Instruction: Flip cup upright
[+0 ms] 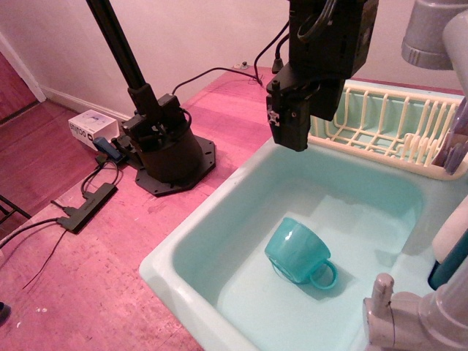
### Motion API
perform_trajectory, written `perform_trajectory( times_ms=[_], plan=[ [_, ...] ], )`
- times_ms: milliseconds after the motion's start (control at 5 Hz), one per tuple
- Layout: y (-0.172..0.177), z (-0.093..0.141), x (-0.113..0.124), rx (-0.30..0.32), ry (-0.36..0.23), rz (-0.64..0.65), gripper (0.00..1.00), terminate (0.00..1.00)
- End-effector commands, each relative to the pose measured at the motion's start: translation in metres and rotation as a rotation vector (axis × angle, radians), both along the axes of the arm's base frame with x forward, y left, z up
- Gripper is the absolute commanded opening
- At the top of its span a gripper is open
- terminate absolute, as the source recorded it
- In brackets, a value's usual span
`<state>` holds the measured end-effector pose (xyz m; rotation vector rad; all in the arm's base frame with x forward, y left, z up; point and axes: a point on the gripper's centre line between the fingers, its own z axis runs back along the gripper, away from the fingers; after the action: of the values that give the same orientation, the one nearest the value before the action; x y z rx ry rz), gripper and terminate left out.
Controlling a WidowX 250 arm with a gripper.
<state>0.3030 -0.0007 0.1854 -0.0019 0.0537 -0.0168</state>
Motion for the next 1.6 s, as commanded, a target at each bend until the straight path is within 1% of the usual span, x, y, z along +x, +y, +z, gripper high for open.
perform_trajectory(
  times_ms=[0, 200, 400, 600, 800, 1000, 1200, 1400],
  plan=[
    [0.000, 0.000, 0.000, 0.000, 0.000, 0.000, 1.00, 0.00],
    [-0.021, -0.017, 0.006, -0.032, -0.008, -0.005, 1.00, 0.00],
    [-0.044, -0.040, 0.010, -0.065, -0.044, 0.020, 1.00, 0.00],
    [-0.059, -0.056, 0.020, -0.099, -0.042, 0.002, 1.00, 0.00],
    [-0.073, -0.071, 0.022, -0.120, -0.030, -0.006, 1.00, 0.00],
    [-0.077, -0.087, 0.022, -0.141, -0.027, -0.010, 1.00, 0.00],
    [-0.079, -0.096, 0.020, -0.164, -0.025, -0.023, 1.00, 0.00],
    [-0.079, -0.092, 0.019, -0.155, -0.017, -0.025, 0.00, 0.00]
  ],
)
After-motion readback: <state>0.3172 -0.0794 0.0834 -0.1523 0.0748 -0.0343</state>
